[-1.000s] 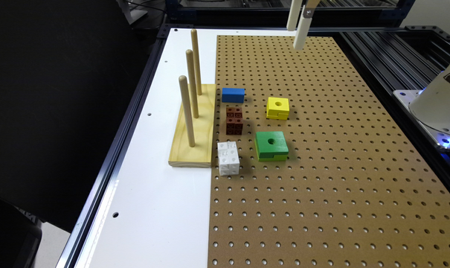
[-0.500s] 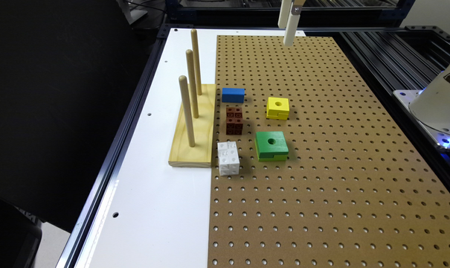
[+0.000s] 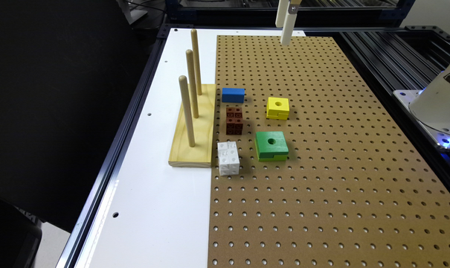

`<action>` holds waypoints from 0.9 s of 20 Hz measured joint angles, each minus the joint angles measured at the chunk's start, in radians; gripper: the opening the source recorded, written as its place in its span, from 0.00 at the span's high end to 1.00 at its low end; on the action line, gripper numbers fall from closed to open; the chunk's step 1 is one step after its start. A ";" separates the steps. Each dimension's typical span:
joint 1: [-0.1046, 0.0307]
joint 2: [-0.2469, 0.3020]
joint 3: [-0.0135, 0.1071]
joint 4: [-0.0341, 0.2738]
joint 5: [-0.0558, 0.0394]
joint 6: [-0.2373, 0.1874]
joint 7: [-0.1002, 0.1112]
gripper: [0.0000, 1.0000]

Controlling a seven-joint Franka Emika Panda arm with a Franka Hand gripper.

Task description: Pick up narrow blue stick.

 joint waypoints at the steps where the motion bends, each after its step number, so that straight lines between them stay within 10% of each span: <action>1: 0.000 0.004 0.000 0.005 0.0000 0.000 0.000 0.00; 12: 0.002 0.124 0.013 0.122 0.0008 0.000 0.000 0.00; 18: 0.002 0.139 0.015 0.136 0.0008 0.000 0.000 0.00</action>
